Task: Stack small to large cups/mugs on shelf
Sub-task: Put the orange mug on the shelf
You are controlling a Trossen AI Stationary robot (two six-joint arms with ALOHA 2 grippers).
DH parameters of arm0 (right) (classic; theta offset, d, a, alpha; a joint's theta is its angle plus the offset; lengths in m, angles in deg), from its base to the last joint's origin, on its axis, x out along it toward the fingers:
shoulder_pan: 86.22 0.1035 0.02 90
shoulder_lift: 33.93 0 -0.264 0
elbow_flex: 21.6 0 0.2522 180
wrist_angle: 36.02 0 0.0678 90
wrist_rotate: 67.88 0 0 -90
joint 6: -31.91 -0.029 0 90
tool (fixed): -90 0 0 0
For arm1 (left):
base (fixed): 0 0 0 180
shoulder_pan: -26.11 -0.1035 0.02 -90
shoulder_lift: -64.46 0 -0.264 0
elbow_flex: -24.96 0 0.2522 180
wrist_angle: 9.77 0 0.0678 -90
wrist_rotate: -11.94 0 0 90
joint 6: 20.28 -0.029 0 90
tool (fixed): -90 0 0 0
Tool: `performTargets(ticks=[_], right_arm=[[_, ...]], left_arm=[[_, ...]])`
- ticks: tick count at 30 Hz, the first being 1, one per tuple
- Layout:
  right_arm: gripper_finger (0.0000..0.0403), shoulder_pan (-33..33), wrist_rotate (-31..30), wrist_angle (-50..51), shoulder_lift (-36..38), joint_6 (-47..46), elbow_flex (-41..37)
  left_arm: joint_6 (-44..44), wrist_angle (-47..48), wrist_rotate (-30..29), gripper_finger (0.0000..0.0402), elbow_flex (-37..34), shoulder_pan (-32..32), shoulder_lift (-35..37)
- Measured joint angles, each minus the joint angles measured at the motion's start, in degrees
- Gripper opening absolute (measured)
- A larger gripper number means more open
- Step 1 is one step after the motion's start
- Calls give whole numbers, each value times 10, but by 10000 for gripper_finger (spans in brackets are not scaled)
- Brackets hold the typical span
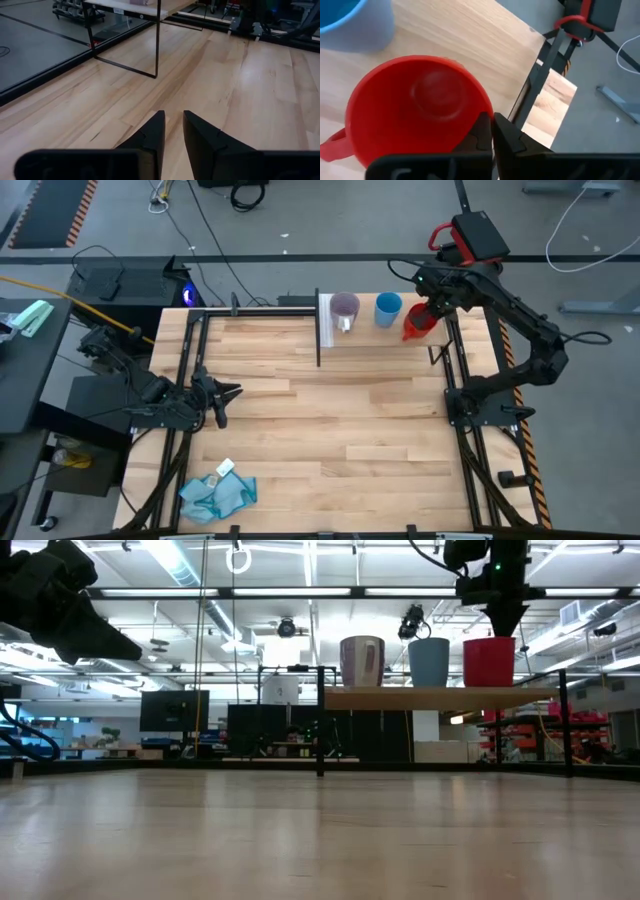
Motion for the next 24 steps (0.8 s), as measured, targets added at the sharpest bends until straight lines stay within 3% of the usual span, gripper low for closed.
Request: performTargets(ticks=[11, 24], right_arm=[[10, -2, -27, -4, -31, -7, 0], [69, -2, -26, -13, -30, -26, -2]], left_arm=[[0, -1, -1, 80, 0, 0, 0], [1, -1, -2, 82, 0, 0, 0]])
